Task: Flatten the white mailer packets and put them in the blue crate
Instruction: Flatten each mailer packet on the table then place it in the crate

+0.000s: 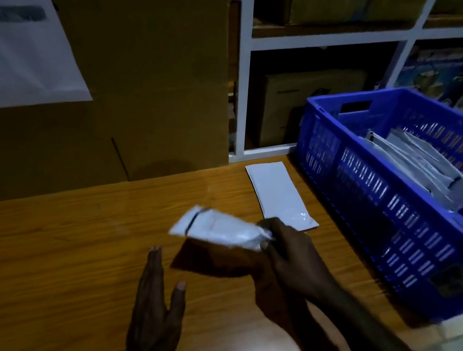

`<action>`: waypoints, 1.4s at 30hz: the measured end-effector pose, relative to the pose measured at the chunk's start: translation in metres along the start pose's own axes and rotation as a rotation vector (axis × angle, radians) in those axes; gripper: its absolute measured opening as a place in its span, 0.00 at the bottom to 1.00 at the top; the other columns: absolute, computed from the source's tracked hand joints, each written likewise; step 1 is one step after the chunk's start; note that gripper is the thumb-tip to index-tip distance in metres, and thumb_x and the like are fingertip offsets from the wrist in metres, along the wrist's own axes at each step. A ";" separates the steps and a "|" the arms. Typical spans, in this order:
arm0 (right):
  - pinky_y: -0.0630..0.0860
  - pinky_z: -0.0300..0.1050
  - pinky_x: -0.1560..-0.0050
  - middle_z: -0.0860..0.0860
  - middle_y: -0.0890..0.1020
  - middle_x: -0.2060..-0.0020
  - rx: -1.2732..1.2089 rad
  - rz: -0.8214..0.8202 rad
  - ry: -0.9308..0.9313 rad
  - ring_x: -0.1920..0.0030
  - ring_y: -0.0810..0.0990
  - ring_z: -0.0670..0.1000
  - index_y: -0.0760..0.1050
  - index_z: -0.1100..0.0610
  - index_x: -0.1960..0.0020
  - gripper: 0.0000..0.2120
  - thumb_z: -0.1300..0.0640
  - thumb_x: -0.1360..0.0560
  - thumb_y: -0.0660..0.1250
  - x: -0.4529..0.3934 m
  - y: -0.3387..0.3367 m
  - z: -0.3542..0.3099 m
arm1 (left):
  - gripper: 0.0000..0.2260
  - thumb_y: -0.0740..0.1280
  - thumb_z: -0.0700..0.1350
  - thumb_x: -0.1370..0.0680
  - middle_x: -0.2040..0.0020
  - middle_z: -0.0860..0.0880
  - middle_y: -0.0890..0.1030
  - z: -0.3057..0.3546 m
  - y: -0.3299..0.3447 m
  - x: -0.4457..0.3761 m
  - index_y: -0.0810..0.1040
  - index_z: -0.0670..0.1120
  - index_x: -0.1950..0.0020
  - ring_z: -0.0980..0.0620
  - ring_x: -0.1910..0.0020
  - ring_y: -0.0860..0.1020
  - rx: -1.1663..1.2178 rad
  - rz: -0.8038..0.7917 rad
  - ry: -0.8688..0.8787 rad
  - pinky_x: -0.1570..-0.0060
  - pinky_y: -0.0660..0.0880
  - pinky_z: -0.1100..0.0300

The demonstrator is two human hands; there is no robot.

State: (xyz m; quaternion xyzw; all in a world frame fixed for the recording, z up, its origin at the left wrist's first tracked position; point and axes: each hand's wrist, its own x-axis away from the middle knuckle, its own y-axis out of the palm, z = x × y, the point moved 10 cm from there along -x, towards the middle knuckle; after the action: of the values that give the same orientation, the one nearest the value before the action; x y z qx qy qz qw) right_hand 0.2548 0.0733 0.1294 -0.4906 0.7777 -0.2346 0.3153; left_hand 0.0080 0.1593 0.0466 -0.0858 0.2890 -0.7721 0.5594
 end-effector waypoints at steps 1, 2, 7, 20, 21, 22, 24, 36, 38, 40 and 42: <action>0.73 0.33 0.53 0.43 0.81 0.51 -0.004 -0.068 -0.015 0.51 0.78 0.40 0.75 0.48 0.41 0.13 0.60 0.23 0.65 0.012 0.006 0.002 | 0.32 0.56 0.68 0.25 0.23 0.69 0.50 0.000 -0.003 0.003 0.47 0.68 0.23 0.53 0.23 0.58 0.060 0.019 0.008 0.31 0.67 0.40; 0.71 0.30 0.54 0.43 0.81 0.51 0.004 -0.136 -0.010 0.51 0.77 0.39 0.76 0.48 0.42 0.14 0.61 0.25 0.66 0.024 0.013 0.006 | 0.32 0.57 0.66 0.24 0.23 0.67 0.51 0.003 -0.003 0.007 0.48 0.66 0.22 0.53 0.23 0.58 0.089 0.018 0.025 0.33 0.68 0.39; 0.71 0.39 0.43 0.51 0.81 0.47 0.193 -0.274 -0.046 0.44 0.77 0.51 0.78 0.52 0.41 0.21 0.63 0.33 0.64 0.060 0.031 0.016 | 0.30 0.56 0.63 0.20 0.21 0.58 0.54 0.033 0.015 0.034 0.55 0.53 0.21 0.55 0.22 0.54 -0.119 -0.097 0.253 0.26 0.56 0.58; 0.59 0.62 0.27 0.65 0.70 0.29 0.505 -0.094 -0.202 0.26 0.66 0.62 0.68 0.69 0.29 0.30 0.63 0.30 0.64 0.074 0.132 -0.028 | 0.25 0.48 0.53 0.16 0.21 0.47 0.55 0.012 0.048 0.033 0.54 0.44 0.21 0.56 0.22 0.47 -0.452 -0.198 0.349 0.25 0.46 0.56; 0.59 0.62 0.26 0.65 0.68 0.28 0.500 -0.084 -0.190 0.25 0.64 0.62 0.67 0.70 0.28 0.30 0.63 0.29 0.64 0.075 0.134 -0.027 | 0.25 0.47 0.52 0.16 0.21 0.46 0.55 0.011 0.049 0.033 0.53 0.44 0.21 0.56 0.22 0.46 -0.468 -0.209 0.354 0.25 0.47 0.55; 0.59 0.62 0.26 0.65 0.67 0.27 0.491 -0.074 -0.184 0.24 0.62 0.61 0.66 0.69 0.27 0.29 0.64 0.28 0.63 0.075 0.135 -0.028 | 0.25 0.46 0.52 0.16 0.21 0.46 0.55 0.009 0.050 0.032 0.54 0.44 0.21 0.55 0.21 0.47 -0.483 -0.218 0.358 0.25 0.48 0.53; 0.60 0.61 0.25 0.63 0.64 0.25 0.495 -0.035 -0.187 0.23 0.59 0.60 0.64 0.68 0.26 0.27 0.64 0.24 0.60 0.076 0.135 -0.031 | 0.25 0.46 0.52 0.16 0.21 0.46 0.57 0.007 0.053 0.031 0.55 0.43 0.21 0.53 0.21 0.49 -0.512 -0.234 0.370 0.26 0.50 0.51; 0.63 0.57 0.27 0.65 0.68 0.28 0.486 0.068 -0.073 0.26 0.66 0.62 0.66 0.71 0.28 0.32 0.64 0.32 0.66 0.069 0.127 -0.020 | 0.24 0.49 0.46 0.18 0.22 0.45 0.58 0.028 0.066 0.008 0.58 0.40 0.22 0.50 0.22 0.52 -0.386 -0.282 0.473 0.26 0.48 0.55; 0.64 0.57 0.29 0.65 0.69 0.29 0.475 0.067 -0.071 0.27 0.68 0.63 0.67 0.71 0.29 0.31 0.64 0.32 0.63 0.068 0.128 -0.019 | 0.24 0.50 0.45 0.18 0.22 0.45 0.59 0.025 0.070 0.009 0.58 0.40 0.22 0.51 0.22 0.51 -0.414 -0.306 0.502 0.26 0.49 0.55; 0.65 0.58 0.29 0.65 0.69 0.29 0.480 0.070 -0.079 0.26 0.66 0.62 0.68 0.71 0.29 0.29 0.63 0.29 0.60 0.068 0.129 -0.019 | 0.24 0.51 0.45 0.18 0.22 0.45 0.58 0.022 0.072 0.010 0.58 0.40 0.22 0.49 0.22 0.53 -0.464 -0.320 0.530 0.26 0.51 0.53; 0.66 0.59 0.29 0.65 0.68 0.28 0.488 0.079 -0.087 0.25 0.65 0.62 0.68 0.71 0.29 0.25 0.63 0.24 0.56 0.069 0.132 -0.019 | 0.24 0.53 0.44 0.19 0.22 0.43 0.59 0.022 0.075 0.012 0.61 0.39 0.23 0.46 0.22 0.56 -0.527 -0.321 0.554 0.27 0.54 0.50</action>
State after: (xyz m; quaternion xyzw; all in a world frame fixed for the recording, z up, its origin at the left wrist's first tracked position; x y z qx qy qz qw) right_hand 0.1377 0.0656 0.0360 -0.3789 0.7022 -0.3816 0.4666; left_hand 0.0743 0.1251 0.0216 -0.0591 0.5994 -0.7430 0.2919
